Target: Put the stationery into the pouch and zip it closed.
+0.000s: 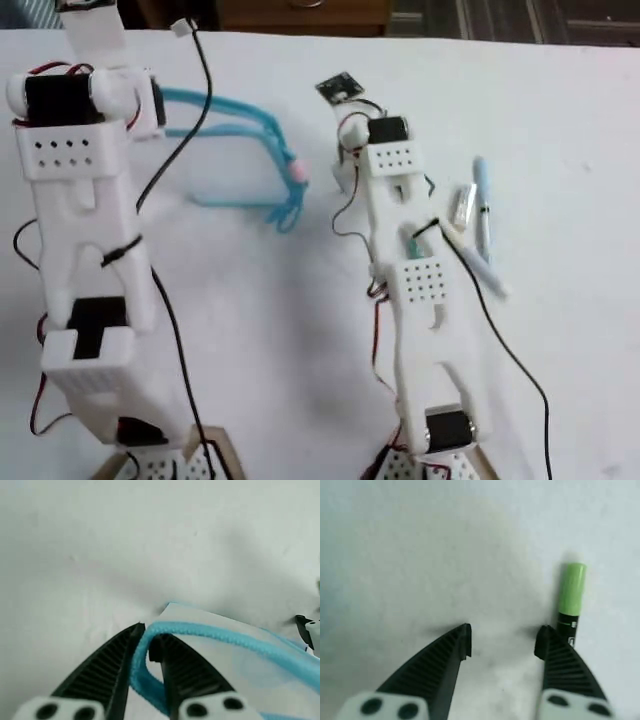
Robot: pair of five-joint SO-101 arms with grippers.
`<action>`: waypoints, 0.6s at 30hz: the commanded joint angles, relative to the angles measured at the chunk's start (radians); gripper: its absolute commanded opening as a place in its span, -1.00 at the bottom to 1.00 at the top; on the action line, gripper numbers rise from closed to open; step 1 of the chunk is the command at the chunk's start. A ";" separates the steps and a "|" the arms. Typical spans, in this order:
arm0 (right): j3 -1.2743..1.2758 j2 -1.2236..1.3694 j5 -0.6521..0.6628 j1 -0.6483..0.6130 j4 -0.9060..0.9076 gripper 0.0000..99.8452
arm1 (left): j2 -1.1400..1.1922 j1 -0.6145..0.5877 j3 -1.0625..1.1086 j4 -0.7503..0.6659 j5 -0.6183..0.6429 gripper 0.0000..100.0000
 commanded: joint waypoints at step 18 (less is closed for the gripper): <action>-0.020 -0.168 0.071 0.065 0.036 -0.56 | -0.002 0.012 -0.013 -0.012 0.009 -0.96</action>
